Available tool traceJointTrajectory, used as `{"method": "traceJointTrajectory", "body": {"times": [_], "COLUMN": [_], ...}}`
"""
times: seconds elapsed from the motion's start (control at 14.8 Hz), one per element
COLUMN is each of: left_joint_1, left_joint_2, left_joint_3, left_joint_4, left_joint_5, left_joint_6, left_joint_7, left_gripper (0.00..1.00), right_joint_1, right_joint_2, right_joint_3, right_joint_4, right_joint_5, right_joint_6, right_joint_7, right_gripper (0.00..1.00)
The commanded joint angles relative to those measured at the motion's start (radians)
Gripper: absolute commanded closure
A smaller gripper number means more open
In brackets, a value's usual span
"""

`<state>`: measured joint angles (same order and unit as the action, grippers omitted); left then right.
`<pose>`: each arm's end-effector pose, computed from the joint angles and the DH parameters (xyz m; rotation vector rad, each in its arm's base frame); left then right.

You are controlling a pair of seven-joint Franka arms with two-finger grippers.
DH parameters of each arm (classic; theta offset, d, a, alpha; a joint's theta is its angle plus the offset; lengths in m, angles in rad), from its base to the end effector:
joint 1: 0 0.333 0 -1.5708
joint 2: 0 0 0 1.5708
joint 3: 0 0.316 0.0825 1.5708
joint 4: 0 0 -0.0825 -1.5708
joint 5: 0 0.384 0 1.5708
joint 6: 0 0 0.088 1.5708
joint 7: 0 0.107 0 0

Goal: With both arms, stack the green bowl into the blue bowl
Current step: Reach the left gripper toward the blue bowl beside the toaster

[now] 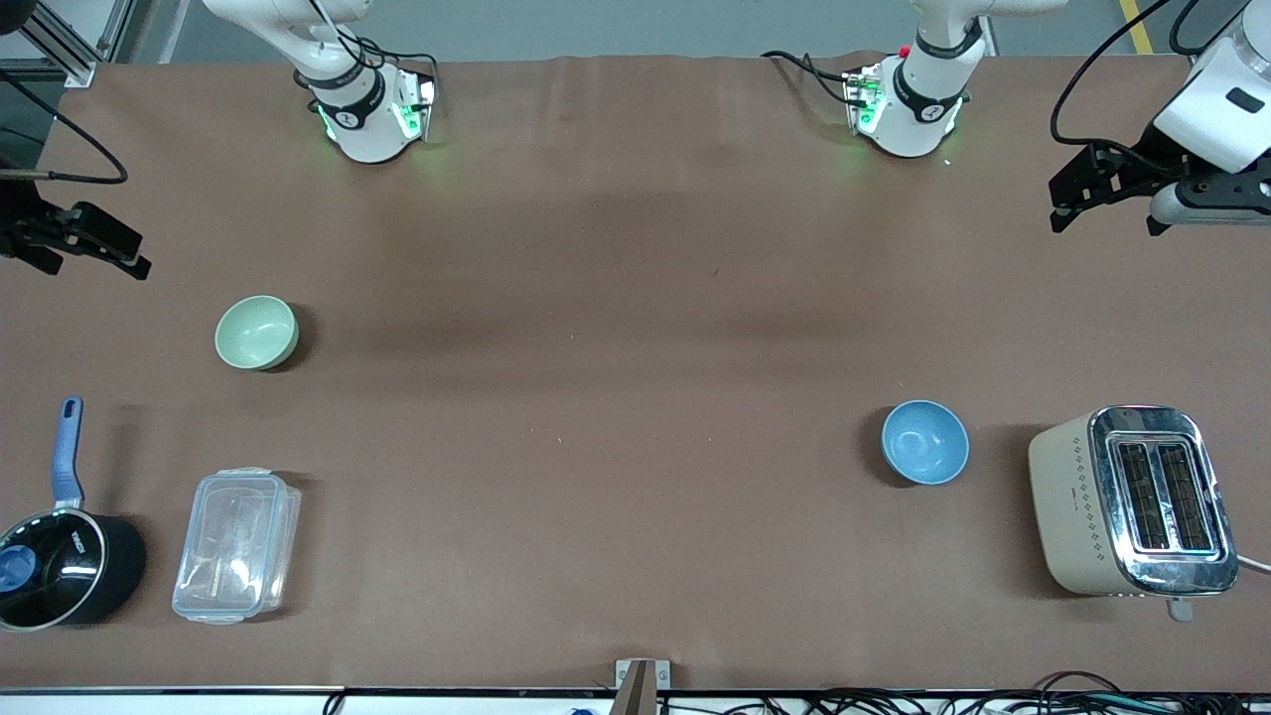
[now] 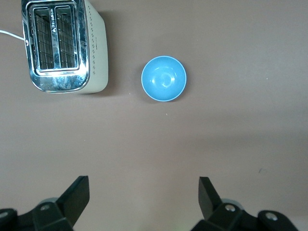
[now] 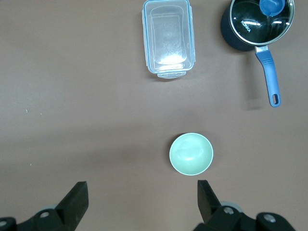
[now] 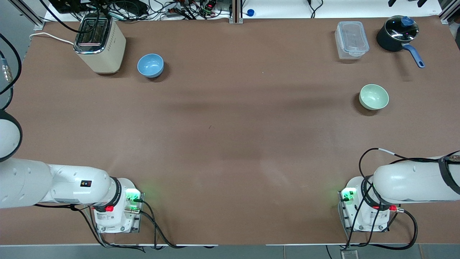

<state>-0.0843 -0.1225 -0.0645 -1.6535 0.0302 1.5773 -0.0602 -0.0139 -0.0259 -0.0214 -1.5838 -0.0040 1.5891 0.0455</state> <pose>0.5111 -0.0756 0.6515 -3.1046 0.1364 -0.0773 0.5481 -0.0199 0.6343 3.1354 -0.1267 0.0490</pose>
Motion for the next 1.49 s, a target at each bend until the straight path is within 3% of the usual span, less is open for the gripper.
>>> {"method": "traceJointTrajectory", "body": {"times": [0.0, 0.2, 0.61, 0.95, 1.22, 1.42], "left_joint_1": [-0.003, -0.005, 0.005, 0.008, 0.023, 0.051], "left_joint_2": [0.012, 0.043, 0.202, 0.283, 0.325, 0.432], "left_joint_3": [0.000, 0.000, 0.000, 0.000, 0.002, 0.000], "left_joint_4": [0.024, 0.038, 0.012, -0.141, -0.311, -0.330], "left_joint_5": [-0.015, -0.010, 0.001, 0.001, 0.016, 0.017], "left_joint_6": [-0.019, -0.019, 0.038, 0.263, 0.557, 0.712], "left_joint_7": [0.017, 0.014, 0.016, 0.016, 0.014, 0.016], "left_gripper": [0.00, 0.00, 0.00, 0.00, 0.00, 0.01], "right_joint_1": [0.018, 0.017, 0.012, 0.014, 0.011, -0.003], "right_joint_2": [0.040, 0.046, 0.044, 0.043, 0.041, 0.041], "right_joint_3": [-0.029, -0.031, -0.035, -0.034, -0.034, -0.034], "right_joint_4": [0.041, 0.039, 0.027, 0.027, 0.009, -0.002], "right_joint_5": [0.003, 0.003, 0.004, 0.006, 0.006, 0.007], "right_joint_6": [-0.017, -0.031, -0.040, -0.035, -0.041, -0.035], "right_joint_7": [-0.022, -0.022, -0.045, -0.049, -0.050, -0.052], "right_gripper": [0.00, 0.00, 0.00, 0.00, 0.01, 0.01]}}
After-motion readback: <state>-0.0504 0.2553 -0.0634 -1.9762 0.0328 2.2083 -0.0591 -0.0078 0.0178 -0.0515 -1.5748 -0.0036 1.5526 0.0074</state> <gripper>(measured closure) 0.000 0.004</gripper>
